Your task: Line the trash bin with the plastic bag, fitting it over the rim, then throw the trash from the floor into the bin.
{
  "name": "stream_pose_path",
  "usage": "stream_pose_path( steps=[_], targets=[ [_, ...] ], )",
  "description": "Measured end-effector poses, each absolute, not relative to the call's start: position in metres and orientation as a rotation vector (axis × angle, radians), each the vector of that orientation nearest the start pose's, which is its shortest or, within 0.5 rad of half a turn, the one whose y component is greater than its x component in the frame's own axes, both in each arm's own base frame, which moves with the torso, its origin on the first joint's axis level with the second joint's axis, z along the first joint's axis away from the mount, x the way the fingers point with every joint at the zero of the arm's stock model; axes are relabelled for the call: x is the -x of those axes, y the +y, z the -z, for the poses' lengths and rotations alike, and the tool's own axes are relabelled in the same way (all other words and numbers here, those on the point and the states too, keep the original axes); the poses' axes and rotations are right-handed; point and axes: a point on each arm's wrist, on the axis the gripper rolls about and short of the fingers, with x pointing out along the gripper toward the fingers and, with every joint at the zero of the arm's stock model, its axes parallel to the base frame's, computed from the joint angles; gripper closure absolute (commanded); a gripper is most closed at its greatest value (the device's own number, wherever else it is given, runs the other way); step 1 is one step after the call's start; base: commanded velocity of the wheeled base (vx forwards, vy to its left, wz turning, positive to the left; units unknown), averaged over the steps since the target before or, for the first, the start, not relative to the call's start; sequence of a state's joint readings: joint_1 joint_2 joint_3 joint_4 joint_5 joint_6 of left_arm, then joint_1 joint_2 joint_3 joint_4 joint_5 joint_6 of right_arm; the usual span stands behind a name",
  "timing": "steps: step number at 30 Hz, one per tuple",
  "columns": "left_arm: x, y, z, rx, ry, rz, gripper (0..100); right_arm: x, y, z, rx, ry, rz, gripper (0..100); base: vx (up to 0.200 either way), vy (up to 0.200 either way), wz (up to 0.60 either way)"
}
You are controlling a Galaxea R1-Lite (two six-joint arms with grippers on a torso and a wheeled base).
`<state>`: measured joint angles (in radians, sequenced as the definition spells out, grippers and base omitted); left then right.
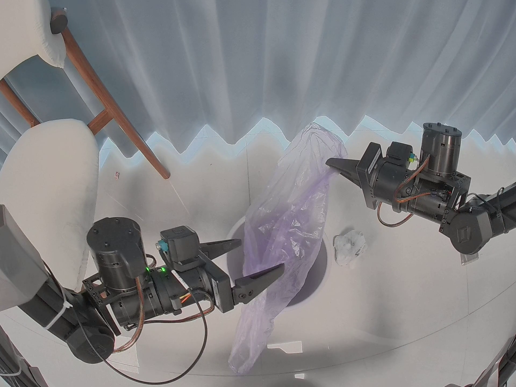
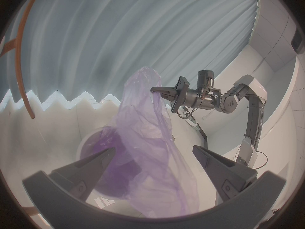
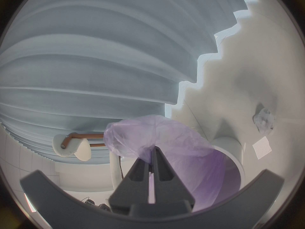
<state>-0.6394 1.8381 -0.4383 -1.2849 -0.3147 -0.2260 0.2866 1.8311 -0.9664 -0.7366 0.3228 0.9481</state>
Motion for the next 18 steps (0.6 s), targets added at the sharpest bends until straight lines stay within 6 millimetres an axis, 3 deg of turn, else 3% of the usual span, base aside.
stream_pose_path(
  steps=[10,18],
  targets=[
    [-0.229,-0.161,-0.125,0.197,0.207,0.889,0,-0.331,0.105,-0.183,-0.936,0.41,-0.558,100,0.0,0.0,0.0],
    [-0.226,-0.159,-0.114,0.184,0.291,0.883,0,-0.33,0.104,-0.182,-0.936,0.411,-0.555,100,0.0,0.0,0.0]
  ],
)
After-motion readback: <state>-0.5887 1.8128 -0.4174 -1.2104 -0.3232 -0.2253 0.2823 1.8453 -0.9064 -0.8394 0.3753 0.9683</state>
